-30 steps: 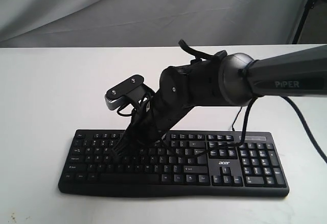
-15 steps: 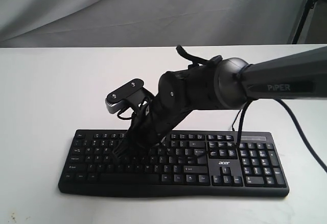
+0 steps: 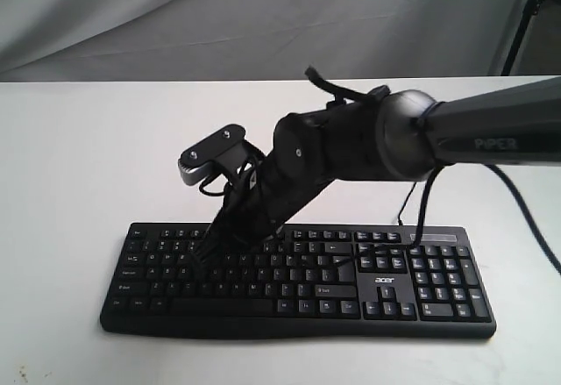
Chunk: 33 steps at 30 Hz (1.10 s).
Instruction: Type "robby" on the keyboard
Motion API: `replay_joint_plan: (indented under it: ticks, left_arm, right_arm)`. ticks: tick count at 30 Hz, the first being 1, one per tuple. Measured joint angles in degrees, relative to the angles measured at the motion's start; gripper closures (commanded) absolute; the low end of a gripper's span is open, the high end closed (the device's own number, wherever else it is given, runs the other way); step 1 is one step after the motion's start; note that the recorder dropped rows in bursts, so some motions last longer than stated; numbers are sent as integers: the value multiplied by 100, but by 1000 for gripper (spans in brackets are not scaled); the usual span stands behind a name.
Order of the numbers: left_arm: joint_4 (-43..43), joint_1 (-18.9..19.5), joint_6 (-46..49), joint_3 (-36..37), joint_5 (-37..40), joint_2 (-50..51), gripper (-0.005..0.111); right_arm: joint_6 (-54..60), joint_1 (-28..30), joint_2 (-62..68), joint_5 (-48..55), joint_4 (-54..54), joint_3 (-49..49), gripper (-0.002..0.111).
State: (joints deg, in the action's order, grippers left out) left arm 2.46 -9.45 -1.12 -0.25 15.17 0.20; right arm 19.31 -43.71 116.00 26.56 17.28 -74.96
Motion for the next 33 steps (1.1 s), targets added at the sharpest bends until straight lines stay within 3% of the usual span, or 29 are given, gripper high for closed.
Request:
replay_joint_plan:
  ticks: [9, 15, 22, 33]
  left_arm:
    - [0, 0, 0, 0, 0, 0, 107]
    - [0, 0, 0, 0, 0, 0, 107]
    - [0, 0, 0, 0, 0, 0, 107]
    - [0, 0, 0, 0, 0, 0, 107]
  right_arm:
    - [-474, 34, -1498, 12, -617, 457, 108]
    - [-929, 221, -3242, -668, -709, 2356, 108]
    - [-1052, 234, -5194, -3021, -262, 4782, 108]
    - [-1052, 244, -5581, -3512, 607, 5324, 108]
